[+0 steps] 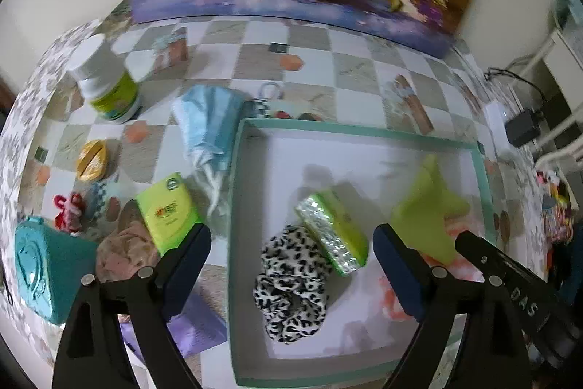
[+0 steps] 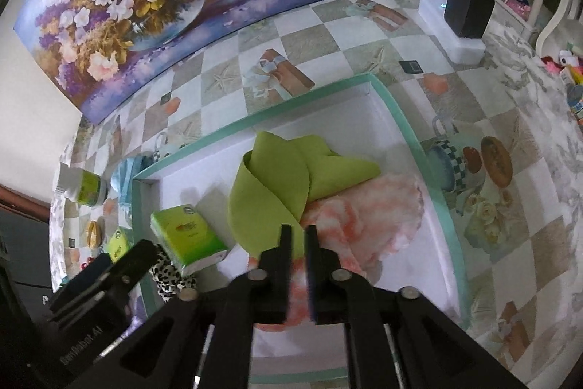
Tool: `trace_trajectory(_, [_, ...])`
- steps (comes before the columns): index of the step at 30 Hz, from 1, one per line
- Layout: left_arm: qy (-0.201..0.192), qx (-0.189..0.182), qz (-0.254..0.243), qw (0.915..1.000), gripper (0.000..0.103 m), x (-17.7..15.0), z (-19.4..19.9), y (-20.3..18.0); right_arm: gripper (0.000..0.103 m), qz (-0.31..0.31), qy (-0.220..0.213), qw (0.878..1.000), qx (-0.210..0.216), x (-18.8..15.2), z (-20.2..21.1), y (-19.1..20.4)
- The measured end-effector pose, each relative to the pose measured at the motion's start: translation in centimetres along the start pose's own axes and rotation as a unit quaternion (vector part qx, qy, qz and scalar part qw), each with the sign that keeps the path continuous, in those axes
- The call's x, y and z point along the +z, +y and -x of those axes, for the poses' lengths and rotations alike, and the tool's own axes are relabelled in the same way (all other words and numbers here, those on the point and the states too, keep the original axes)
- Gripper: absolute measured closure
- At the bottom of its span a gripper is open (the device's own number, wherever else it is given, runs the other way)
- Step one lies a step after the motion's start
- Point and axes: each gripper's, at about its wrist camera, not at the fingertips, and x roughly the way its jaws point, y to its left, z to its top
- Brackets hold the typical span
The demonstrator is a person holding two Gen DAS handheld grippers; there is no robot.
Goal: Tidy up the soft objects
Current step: 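Release the tissue pack into the tray with the left gripper while the right drops the cloth there, then withdraw both open grippers from the tray toward the remaining items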
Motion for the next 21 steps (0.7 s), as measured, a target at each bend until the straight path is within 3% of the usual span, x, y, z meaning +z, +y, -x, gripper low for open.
trace_trajectory(1, [-0.001, 0.004, 0.008, 1.0, 0.01, 0.1, 0.1, 0.4, 0.064, 0.005, -0.002, 1.0, -0.005, 0.0, 0.1, 0.2])
trace_trajectory(6, [-0.002, 0.019, 0.033, 0.9993, 0.009, 0.3, 0.2, 1.9, 0.042, 0.025, -0.012, 0.999, -0.025, 0.1, 0.7, 0.9])
trace_trajectory(21, [0.002, 0.022, 0.08, 0.9966, 0.009, 0.6, 0.8, 4.8, 0.003, 0.028, -0.022, 0.997, -0.064, 0.4, 0.8, 0.4])
